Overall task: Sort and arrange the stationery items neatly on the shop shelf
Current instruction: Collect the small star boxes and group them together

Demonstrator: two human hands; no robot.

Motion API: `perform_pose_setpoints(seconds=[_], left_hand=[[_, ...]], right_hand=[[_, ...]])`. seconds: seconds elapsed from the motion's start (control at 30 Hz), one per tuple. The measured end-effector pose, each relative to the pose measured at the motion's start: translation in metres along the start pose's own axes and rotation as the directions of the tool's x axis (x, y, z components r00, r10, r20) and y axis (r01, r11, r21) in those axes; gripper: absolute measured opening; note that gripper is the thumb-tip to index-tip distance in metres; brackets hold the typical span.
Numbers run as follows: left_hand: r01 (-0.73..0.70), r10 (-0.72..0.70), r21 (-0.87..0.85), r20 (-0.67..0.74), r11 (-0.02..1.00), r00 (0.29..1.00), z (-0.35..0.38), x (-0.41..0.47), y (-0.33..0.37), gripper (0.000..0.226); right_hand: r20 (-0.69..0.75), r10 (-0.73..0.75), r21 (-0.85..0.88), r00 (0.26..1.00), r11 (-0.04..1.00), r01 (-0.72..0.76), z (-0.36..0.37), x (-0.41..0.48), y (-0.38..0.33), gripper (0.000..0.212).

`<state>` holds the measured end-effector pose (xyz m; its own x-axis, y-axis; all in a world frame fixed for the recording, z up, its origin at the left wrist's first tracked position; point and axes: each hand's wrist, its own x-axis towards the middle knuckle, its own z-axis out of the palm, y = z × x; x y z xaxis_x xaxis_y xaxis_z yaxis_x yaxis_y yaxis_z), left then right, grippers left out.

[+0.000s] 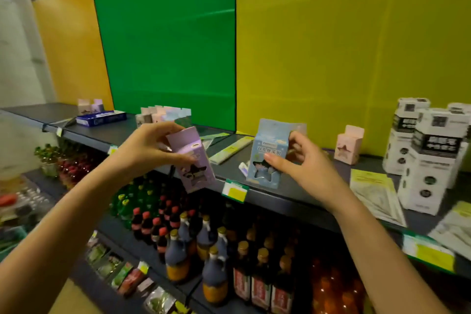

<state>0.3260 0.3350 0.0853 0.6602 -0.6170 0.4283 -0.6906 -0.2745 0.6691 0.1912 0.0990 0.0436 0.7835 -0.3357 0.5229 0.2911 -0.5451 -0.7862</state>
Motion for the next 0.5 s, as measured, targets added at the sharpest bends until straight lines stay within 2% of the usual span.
perform_pose_setpoints(seconds=[0.13,0.23,0.5], left_hand=[[0.040,-0.039,0.054,-0.020,0.998,0.999,-0.060,-0.009,-0.057,0.041],[0.042,-0.038,0.086,-0.045,0.995,0.998,-0.100,-0.008,-0.095,0.037],[0.023,-0.009,0.121,-0.117,0.992,0.993,-0.158,0.028,-0.179,0.041]], right_hand=[[0.078,0.015,0.022,0.997,1.000,-0.017,0.084,0.032,-0.005,0.030],[0.115,0.027,0.021,0.993,0.999,-0.030,0.136,0.062,-0.013,0.036],[0.171,0.081,-0.047,0.982,0.996,-0.074,0.236,0.148,-0.008,0.045]])
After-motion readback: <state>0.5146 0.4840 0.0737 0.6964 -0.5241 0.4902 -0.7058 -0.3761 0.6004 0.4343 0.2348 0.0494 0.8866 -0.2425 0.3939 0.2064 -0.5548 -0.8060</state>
